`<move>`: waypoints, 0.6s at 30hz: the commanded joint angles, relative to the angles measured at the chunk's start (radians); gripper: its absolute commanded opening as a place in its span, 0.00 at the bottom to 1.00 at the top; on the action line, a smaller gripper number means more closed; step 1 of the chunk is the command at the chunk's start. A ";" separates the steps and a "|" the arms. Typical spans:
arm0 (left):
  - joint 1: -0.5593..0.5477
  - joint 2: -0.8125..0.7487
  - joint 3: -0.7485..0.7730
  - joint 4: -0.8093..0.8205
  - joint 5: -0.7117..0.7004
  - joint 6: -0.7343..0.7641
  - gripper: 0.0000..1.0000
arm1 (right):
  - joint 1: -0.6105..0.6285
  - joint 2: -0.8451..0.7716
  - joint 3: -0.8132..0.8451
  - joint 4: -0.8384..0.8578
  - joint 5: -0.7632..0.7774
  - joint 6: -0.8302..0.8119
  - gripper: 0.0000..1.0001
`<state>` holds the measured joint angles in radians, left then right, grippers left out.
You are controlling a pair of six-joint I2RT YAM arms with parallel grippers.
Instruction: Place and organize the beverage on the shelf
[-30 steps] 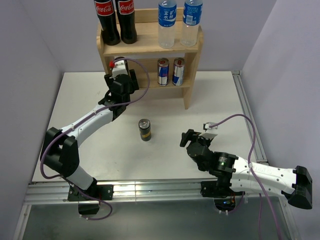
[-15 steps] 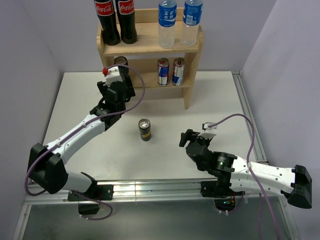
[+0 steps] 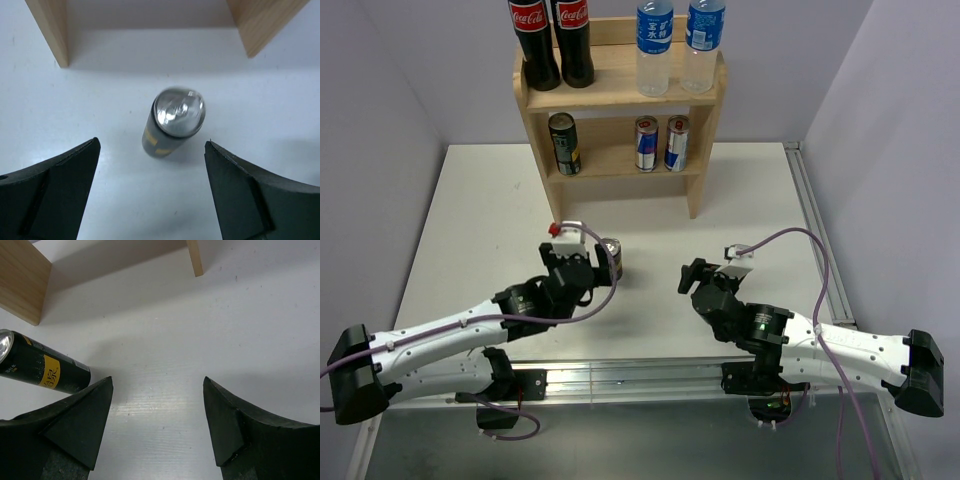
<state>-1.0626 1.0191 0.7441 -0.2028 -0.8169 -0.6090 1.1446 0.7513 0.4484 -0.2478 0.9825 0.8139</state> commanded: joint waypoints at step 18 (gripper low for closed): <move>-0.043 0.484 -0.150 0.712 -0.024 0.115 0.92 | -0.006 0.028 -0.004 0.030 0.031 0.021 0.80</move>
<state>-1.1156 1.4628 0.5385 0.3454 -0.8104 -0.5461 1.1446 0.7929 0.4480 -0.2462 0.9817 0.8150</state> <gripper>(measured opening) 0.921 0.798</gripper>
